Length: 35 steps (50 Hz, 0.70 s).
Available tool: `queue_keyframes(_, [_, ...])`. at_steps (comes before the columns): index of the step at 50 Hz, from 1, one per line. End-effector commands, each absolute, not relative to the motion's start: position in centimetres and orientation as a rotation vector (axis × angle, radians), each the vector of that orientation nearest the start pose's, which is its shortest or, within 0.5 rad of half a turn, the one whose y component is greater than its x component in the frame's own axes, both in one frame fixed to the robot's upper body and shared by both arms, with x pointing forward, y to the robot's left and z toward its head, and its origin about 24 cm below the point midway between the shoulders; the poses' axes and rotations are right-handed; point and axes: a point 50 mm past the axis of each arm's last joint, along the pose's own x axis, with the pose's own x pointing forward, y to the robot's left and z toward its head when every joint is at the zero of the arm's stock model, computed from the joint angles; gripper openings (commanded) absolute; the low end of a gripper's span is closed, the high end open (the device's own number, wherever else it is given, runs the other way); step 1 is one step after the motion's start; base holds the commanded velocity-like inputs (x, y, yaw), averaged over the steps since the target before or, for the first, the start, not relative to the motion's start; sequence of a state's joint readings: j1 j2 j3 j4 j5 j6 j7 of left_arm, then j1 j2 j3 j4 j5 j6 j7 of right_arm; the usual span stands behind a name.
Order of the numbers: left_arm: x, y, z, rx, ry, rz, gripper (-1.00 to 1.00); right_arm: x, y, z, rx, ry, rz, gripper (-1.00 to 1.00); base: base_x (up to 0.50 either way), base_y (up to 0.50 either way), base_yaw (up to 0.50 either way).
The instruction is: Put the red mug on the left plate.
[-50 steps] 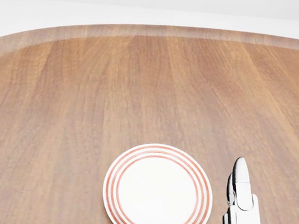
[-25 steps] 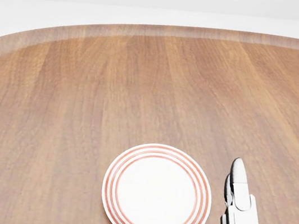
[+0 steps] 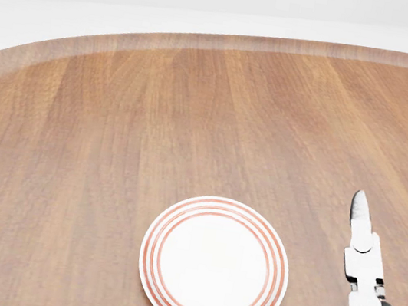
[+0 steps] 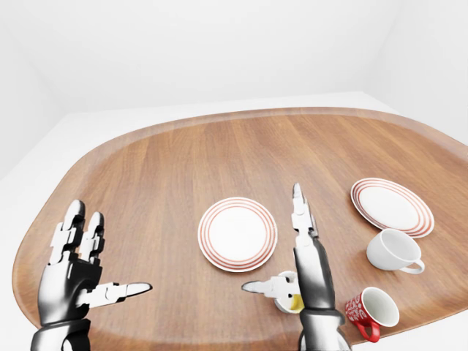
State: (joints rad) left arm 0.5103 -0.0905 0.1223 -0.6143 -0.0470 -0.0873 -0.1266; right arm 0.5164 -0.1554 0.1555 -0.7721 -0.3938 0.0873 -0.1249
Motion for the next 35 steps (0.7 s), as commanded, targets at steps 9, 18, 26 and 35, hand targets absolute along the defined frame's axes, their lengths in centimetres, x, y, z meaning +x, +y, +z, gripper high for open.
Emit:
queue_keyframes(9, [14.9, 18.9, 9.5, 0.012, -0.215, 0.165, 1.0, 11.4, -26.1, 14.3, -1.167, 0.358, -0.294, 1.0, 0.0, 0.0, 0.0])
queue_keyframes(18, [14.9, 18.8, 9.4, 0.015, -0.21, 0.166, 1.0, 6.9, -31.9, 12.3, -1.11, 0.683, -0.536, 1.0, 0.0, 0.0, 0.0])
queue_keyframes(26, [14.7, 18.9, 9.3, 0.011, -0.206, 0.171, 1.0, 2.1, -35.2, 8.1, -0.983, 0.962, -0.541, 1.0, 0.0, 0.0, 0.0])
queue_keyframes(35, [14.8, 18.9, 9.4, 0.014, -0.208, 0.171, 1.0, 0.2, -36.7, 7.9, -0.952, 0.976, -0.57, 1.0, 0.0, 0.0, 0.0])
